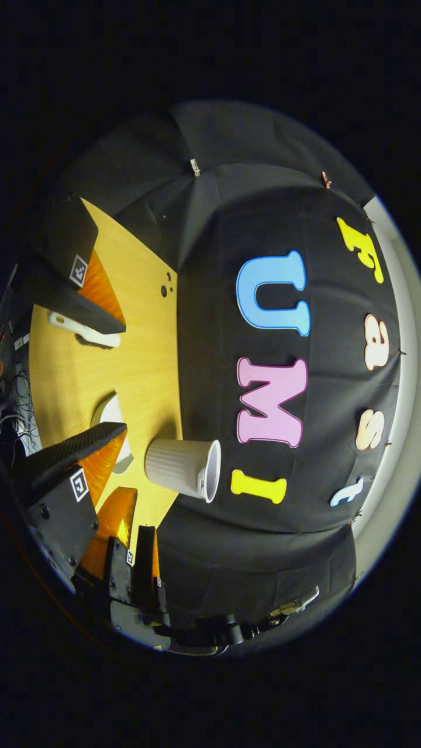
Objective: Pick up the small broom and dustpan from the desktop, sweep the trash into the dustpan with the broom, and then empty the trash into the garbage bin.
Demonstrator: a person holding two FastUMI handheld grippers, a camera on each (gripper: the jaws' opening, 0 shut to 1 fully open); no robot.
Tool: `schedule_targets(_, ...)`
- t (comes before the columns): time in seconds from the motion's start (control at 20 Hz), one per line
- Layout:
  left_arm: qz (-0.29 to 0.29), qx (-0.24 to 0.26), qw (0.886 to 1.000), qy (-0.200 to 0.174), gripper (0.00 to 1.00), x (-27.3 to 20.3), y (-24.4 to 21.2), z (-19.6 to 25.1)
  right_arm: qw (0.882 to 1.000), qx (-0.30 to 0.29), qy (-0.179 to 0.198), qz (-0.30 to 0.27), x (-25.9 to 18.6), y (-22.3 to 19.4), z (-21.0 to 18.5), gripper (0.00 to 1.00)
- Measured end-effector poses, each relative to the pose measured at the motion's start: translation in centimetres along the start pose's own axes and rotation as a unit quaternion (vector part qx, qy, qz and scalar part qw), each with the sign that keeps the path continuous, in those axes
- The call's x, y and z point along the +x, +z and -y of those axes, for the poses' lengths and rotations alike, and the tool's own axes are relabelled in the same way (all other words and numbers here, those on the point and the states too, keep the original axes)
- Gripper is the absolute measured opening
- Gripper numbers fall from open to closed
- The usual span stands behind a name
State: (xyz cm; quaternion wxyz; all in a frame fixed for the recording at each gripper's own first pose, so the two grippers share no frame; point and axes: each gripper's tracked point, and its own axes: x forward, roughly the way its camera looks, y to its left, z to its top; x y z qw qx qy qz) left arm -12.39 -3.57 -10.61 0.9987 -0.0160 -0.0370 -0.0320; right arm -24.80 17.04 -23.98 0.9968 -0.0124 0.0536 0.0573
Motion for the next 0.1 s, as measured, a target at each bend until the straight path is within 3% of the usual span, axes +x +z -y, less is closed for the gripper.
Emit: schedule_targets(0.1,-0.015,0.002,1.0,-0.002,0.96,-0.03,-0.96,-0.26,1.0,0.001,-0.005,0.001,-0.32,-0.04,0.02,0.99)
